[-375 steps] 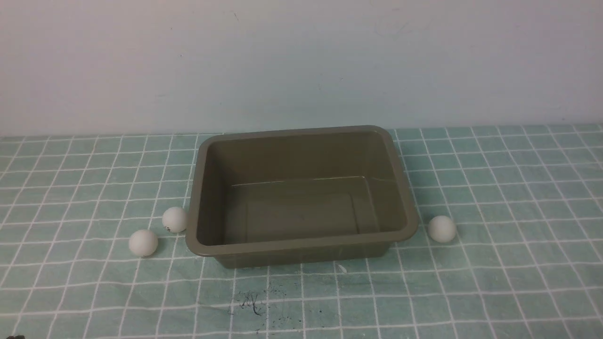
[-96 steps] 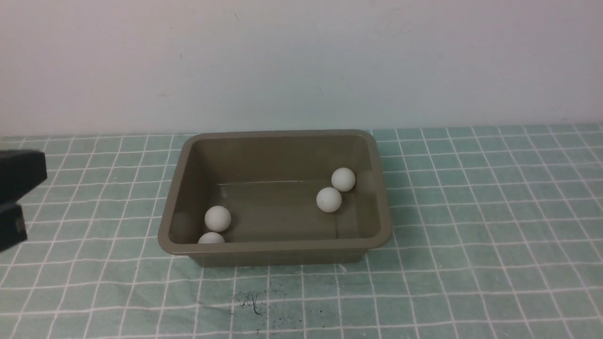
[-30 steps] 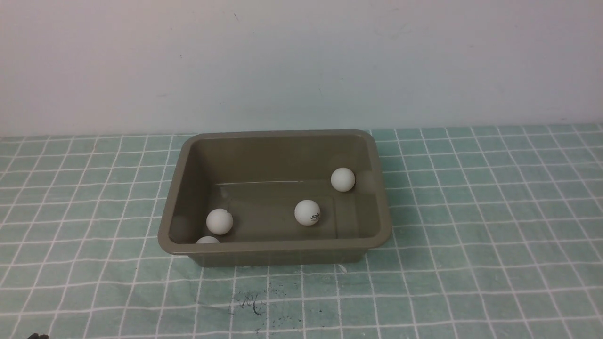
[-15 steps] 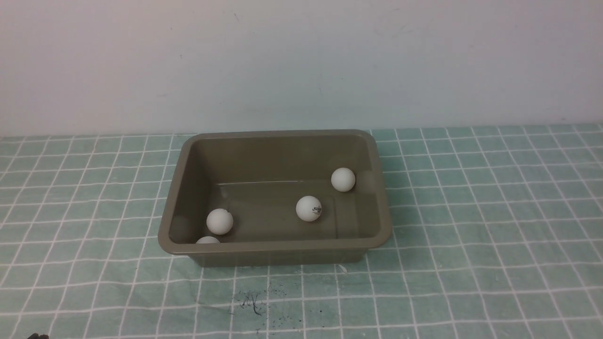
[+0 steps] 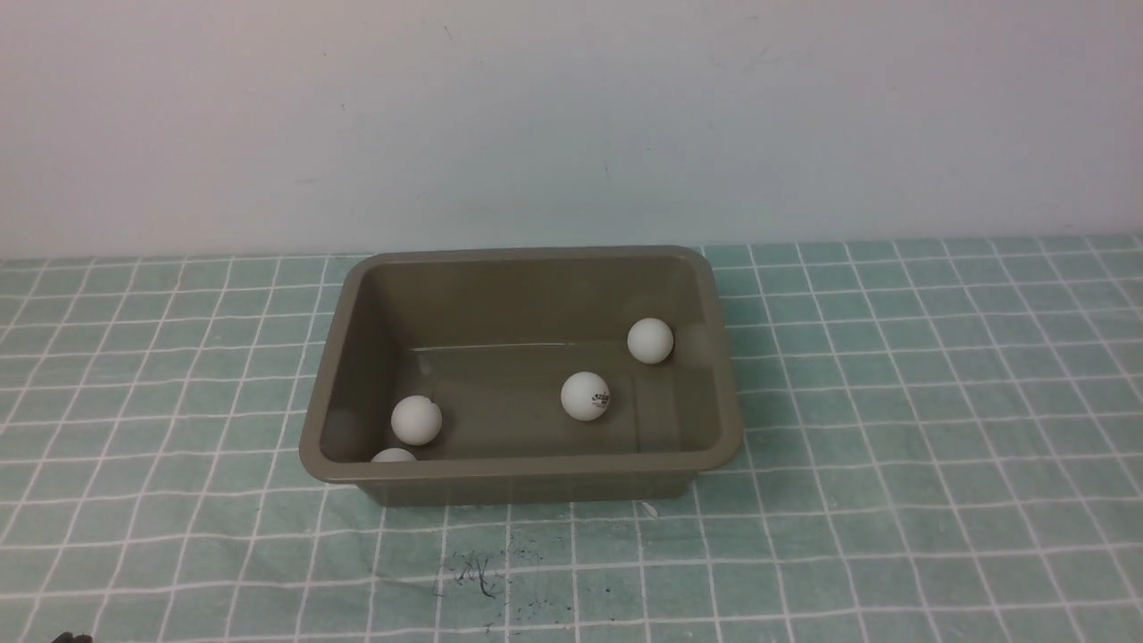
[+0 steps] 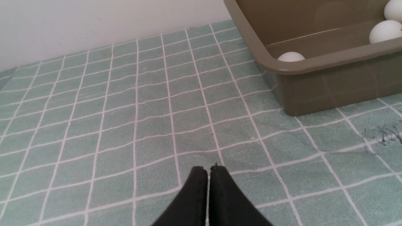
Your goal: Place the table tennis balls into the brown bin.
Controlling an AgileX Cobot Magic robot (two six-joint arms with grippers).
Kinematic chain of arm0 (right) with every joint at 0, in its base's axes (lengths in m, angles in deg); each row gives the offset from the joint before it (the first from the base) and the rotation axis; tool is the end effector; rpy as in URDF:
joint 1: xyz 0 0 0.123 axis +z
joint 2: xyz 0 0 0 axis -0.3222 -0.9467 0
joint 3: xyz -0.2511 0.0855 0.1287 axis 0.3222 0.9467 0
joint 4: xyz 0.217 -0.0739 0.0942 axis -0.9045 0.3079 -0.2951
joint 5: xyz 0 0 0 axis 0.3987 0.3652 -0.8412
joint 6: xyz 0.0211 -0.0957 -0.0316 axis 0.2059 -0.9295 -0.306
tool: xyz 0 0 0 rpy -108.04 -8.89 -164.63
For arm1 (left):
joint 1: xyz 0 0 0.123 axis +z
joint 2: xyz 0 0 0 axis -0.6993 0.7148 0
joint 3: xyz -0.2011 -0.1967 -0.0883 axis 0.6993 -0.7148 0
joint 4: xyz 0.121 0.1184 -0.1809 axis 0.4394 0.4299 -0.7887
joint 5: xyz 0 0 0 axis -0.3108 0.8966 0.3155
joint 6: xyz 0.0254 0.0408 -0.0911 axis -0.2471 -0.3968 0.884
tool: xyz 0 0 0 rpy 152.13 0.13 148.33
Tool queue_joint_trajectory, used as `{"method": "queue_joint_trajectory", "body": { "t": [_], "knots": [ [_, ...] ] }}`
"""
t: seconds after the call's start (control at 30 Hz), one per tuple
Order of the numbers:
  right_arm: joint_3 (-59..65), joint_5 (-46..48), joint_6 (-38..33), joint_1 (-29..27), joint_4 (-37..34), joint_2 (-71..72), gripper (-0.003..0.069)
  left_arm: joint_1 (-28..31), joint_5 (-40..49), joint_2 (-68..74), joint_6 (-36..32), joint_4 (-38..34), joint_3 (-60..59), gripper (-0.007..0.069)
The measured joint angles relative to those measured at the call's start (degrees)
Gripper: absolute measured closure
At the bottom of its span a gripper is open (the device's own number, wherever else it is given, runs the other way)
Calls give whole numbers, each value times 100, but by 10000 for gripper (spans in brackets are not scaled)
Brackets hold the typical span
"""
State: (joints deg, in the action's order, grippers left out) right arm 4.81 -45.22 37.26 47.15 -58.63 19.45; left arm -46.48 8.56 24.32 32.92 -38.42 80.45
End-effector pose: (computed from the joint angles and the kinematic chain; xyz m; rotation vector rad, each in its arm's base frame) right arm 0.0068 0.0013 0.3220 -0.3638 1.3664 0.3550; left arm 0.0501 -0.0067 0.1683 0.1853 1.8544 0.0190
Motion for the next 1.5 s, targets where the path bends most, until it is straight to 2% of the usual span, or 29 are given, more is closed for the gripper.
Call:
{"method": "queue_joint_trajectory", "body": {
  "t": [0.1,0.17,0.27,0.37,0.47,1.5],
  "knots": [
    [442,0,-140,-177,-95,0,669,0,0,0,0,0,0,629],
    [630,7,-140,-507,-90,0,669,0,0,0,0,0,0,629],
    [1449,7,-84,-1670,-85,0,669,0,1,0,0,0,0,629],
    [2007,14,-73,-2259,-62,0,669,0,1,0,6,0,0,629],
    [2538,42,-30,-2556,-81,0,669,0,6,0,16,0,0,629],
    [2672,30,74,-2662,-150,-7,669,0,6,0,34,0,0,629]
  ]
}}
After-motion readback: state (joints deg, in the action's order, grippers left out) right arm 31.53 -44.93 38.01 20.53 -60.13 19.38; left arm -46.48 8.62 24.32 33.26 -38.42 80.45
